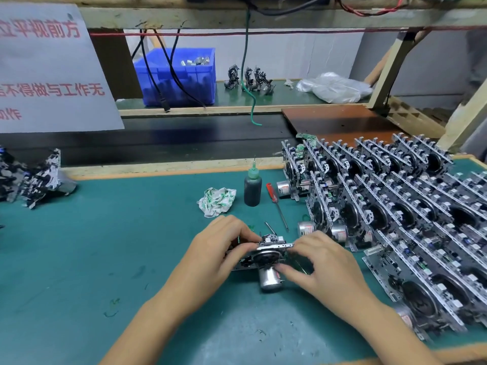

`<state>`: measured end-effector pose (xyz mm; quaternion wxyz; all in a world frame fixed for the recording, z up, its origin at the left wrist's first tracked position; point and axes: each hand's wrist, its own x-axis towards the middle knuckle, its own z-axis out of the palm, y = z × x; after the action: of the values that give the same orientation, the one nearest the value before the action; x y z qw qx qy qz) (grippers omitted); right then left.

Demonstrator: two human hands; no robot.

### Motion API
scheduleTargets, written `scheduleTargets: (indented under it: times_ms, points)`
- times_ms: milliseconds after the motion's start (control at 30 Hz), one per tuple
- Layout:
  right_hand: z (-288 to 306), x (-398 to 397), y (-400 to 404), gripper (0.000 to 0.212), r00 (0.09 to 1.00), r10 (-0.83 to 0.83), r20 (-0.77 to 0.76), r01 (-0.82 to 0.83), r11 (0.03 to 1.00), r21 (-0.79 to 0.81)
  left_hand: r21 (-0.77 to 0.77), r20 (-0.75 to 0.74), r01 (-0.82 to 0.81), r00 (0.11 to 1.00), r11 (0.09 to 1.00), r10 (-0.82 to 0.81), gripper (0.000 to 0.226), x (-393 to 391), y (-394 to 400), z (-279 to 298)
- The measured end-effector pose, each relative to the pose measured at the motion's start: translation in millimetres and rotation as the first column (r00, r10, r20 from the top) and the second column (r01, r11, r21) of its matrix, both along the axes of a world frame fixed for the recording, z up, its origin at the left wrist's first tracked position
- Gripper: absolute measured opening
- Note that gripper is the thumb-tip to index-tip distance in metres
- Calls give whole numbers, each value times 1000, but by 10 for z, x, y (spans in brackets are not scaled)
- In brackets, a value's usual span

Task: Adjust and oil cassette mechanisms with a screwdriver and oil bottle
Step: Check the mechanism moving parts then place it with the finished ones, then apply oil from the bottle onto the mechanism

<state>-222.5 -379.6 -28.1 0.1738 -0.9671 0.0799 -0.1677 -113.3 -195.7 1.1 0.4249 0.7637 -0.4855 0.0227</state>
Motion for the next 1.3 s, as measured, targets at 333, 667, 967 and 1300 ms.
scheduleTargets:
  times_ms: [333, 667, 967, 1300]
  points:
    - [77, 76, 27, 27, 990, -86, 110, 13, 844, 537, -78, 565, -270, 781, 960, 266, 18, 110, 32, -112]
    - [176, 713, 70, 34, 963, -213, 166, 44, 730, 682, -20, 562, -261, 796, 965, 227, 56, 134, 123, -559]
    - [-50, 1479, 43, 41, 966, -259, -9, 205, 741, 640, 59, 358, -324, 890, 944, 283, 77, 122, 155, -506]
    - [181, 713, 233, 19, 889, -309, 336, -159, 480, 863, 32, 340, -335, 889, 942, 305, 75, 132, 139, -529]
